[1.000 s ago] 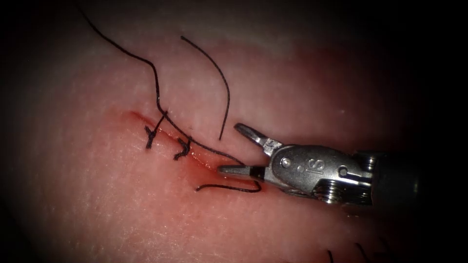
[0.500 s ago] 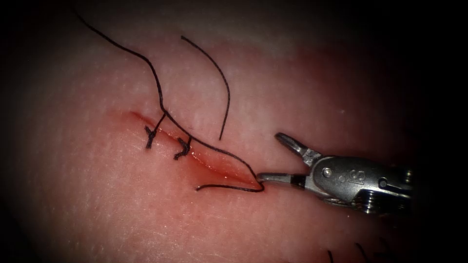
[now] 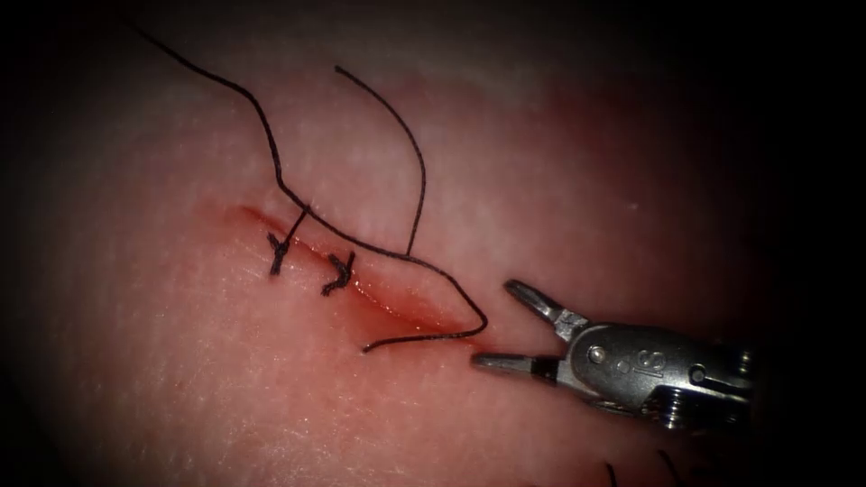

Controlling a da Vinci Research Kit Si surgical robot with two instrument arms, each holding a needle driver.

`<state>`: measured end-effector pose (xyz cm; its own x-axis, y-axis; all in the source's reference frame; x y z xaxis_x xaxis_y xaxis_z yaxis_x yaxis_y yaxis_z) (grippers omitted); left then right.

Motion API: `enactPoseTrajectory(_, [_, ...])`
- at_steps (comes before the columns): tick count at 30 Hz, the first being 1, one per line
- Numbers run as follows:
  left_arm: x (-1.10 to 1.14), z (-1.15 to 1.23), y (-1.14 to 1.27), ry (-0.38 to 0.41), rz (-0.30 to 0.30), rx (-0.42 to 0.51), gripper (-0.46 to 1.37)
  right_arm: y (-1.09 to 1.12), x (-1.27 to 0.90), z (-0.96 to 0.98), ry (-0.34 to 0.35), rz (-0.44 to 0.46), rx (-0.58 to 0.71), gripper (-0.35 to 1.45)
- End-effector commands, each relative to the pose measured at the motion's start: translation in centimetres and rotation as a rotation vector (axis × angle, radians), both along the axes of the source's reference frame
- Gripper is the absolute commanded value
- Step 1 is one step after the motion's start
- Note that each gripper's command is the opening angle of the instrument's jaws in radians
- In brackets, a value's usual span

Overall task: Wound Closure
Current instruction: Pull the string through the cut with the right gripper

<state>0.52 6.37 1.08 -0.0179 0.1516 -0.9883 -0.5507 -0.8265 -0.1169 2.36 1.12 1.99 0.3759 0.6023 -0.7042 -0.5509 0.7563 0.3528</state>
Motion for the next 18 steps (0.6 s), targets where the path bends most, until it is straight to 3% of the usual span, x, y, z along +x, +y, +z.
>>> enactPoseTrajectory(1, [-0.03,0.02,0.01,0.000,0.001,0.001,-0.35,-0.03,0.10,0.00,0.028,0.005,0.032,1.13])
enactPoseTrajectory(8, [-0.11,0.02,0.01,-0.007,0.000,-0.006,-0.35,-0.07,0.46,0.05,0.091,0.023,0.105,0.87])
enactPoseTrajectory(18, [-0.11,0.02,0.00,-0.014,-0.002,-0.002,-0.35,-0.11,0.69,0.14,0.127,0.028,0.140,0.70])
